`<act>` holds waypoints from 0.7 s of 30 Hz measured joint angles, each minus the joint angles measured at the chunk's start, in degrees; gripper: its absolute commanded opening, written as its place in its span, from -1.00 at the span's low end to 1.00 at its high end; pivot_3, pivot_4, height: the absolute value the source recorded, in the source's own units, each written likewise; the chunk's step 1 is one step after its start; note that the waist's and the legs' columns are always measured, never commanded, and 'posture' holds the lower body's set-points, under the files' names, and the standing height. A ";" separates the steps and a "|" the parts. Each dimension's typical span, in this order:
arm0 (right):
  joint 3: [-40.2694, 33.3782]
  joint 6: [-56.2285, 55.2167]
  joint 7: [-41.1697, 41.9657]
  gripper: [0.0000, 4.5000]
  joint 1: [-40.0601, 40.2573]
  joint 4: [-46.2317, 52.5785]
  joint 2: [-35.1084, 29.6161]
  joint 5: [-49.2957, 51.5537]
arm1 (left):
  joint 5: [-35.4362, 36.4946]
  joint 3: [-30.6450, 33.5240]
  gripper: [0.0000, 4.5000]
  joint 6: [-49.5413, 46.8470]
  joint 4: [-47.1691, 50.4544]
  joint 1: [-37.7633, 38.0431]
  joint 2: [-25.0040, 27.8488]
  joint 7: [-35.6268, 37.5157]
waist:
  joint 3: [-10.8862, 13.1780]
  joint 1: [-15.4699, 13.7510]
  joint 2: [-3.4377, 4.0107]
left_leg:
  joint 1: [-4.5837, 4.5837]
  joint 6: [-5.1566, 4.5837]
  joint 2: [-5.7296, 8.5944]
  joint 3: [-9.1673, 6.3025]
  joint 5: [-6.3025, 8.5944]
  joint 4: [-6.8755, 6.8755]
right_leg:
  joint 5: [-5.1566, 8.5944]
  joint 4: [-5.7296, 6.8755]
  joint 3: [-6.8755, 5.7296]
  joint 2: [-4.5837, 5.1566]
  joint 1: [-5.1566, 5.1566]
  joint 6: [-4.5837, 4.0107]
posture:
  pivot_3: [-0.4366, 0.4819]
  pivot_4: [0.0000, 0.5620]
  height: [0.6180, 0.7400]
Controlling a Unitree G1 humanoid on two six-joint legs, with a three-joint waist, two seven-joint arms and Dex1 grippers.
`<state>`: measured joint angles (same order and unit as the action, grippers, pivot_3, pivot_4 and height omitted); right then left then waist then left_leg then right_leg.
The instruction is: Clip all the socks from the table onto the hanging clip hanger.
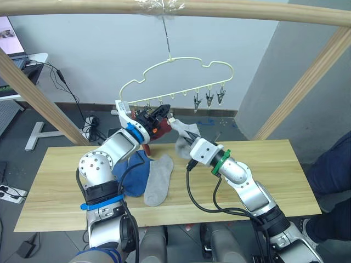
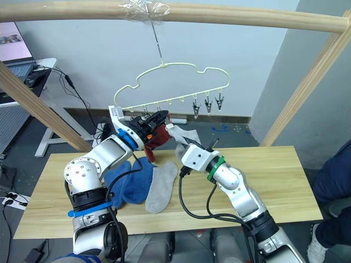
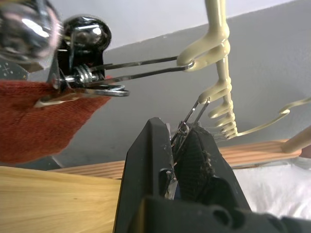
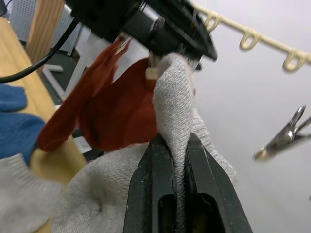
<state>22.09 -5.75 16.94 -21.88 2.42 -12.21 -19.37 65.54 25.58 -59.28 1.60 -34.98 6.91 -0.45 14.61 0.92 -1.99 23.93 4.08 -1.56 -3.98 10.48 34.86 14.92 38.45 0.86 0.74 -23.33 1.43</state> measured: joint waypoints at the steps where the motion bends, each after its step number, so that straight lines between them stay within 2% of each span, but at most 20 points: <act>1: -0.02 -0.20 -0.23 -0.99 -0.09 0.00 0.01 -0.27 | 0.04 -0.09 -0.89 0.04 0.01 0.05 0.07 0.02 | 0.00 -0.08 0.00 | 0.00 0.00 0.00 0.00 0.00 0.00 | 0.00 -0.02 0.01 0.00 0.00 0.00 | 0.12 -0.14 1.00; 21: 1.76 -1.81 -0.85 -0.99 -2.30 -2.75 2.78 -2.37 | 1.40 -1.25 -0.89 2.16 -0.01 0.22 0.53 -0.19 | 0.00 -0.82 0.00 | 0.19 0.01 -0.01 -0.02 0.01 -0.08 | -0.05 -0.43 -0.04 0.01 0.00 0.05 | 0.11 -0.13 1.00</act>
<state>23.84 -7.56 16.09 -24.18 -0.33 -9.43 -21.74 66.94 24.33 -57.12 1.60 -34.75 7.44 -0.64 14.61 0.10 -1.99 24.12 4.09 -1.58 -4.00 10.49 34.78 14.86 38.02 0.82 0.76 -23.33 1.48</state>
